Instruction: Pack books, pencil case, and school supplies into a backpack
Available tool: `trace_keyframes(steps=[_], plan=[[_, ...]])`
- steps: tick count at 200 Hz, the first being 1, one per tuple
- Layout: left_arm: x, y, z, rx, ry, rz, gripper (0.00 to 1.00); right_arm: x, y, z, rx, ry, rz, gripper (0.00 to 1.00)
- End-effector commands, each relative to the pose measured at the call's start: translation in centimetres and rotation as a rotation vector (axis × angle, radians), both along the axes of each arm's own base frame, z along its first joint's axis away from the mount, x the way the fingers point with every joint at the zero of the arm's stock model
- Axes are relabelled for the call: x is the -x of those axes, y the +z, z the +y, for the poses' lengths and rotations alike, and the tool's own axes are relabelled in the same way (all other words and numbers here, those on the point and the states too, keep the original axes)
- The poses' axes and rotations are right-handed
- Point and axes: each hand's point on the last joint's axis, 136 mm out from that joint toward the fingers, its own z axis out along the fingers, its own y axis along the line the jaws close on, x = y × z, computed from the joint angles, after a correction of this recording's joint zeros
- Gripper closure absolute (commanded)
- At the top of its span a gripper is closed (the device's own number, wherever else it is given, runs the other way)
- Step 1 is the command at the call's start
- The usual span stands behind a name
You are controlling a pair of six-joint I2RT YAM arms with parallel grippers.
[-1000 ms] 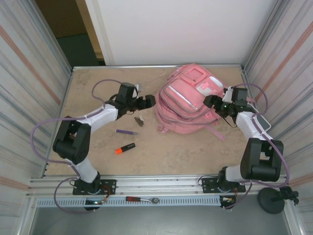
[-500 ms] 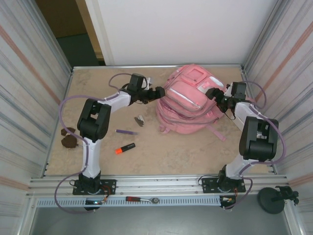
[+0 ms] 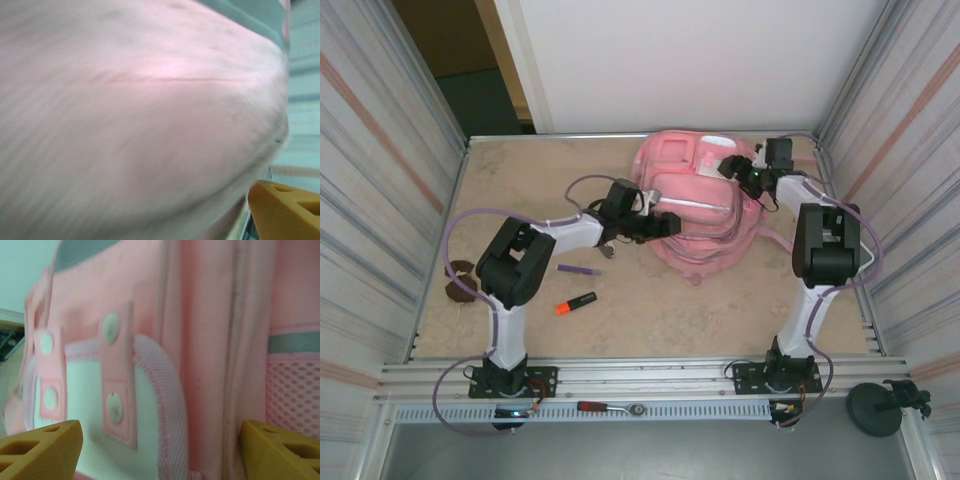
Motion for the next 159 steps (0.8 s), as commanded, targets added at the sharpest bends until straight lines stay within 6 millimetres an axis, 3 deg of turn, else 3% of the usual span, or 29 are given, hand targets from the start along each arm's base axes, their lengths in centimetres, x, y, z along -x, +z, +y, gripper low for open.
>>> trace_keyframes(steps=[1, 18, 40, 80, 105, 123, 135, 159], plan=[[2.8, 4.6, -3.3, 0.072, -0.111, -0.111, 0.10, 0.6, -0.1, 6.1, -0.052, 0.191, 0.055, 0.21], [4.2, 4.9, -5.2, 0.056, -0.169, -0.125, 0.10, -0.6, 0.4, 5.9, -0.001, 0.204, 0.058, 0.20], [6.5, 4.9, -6.8, 0.030, -0.236, -0.143, 0.10, -1.8, 1.6, 3.5, 0.108, 0.164, 0.050, 0.19], [10.0, 5.7, -6.2, -0.039, -0.319, -0.226, 0.07, -1.9, 5.9, -1.8, 0.258, 0.062, -0.003, 0.15], [11.5, 6.9, -3.9, -0.077, -0.338, -0.302, 0.06, -0.1, 8.8, -3.1, 0.342, 0.040, -0.040, 0.14], [11.3, 7.6, -1.3, -0.142, -0.297, -0.374, 0.05, 2.1, 10.3, -1.9, 0.355, 0.063, -0.076, 0.15], [10.3, 8.1, 0.8, -0.180, -0.232, -0.413, 0.05, 4.2, 10.9, -0.4, 0.350, 0.094, -0.100, 0.16], [6.1, 9.9, 5.9, -0.178, -0.036, -0.418, 0.05, 9.4, 11.0, 3.0, 0.320, 0.168, -0.141, 0.18]])
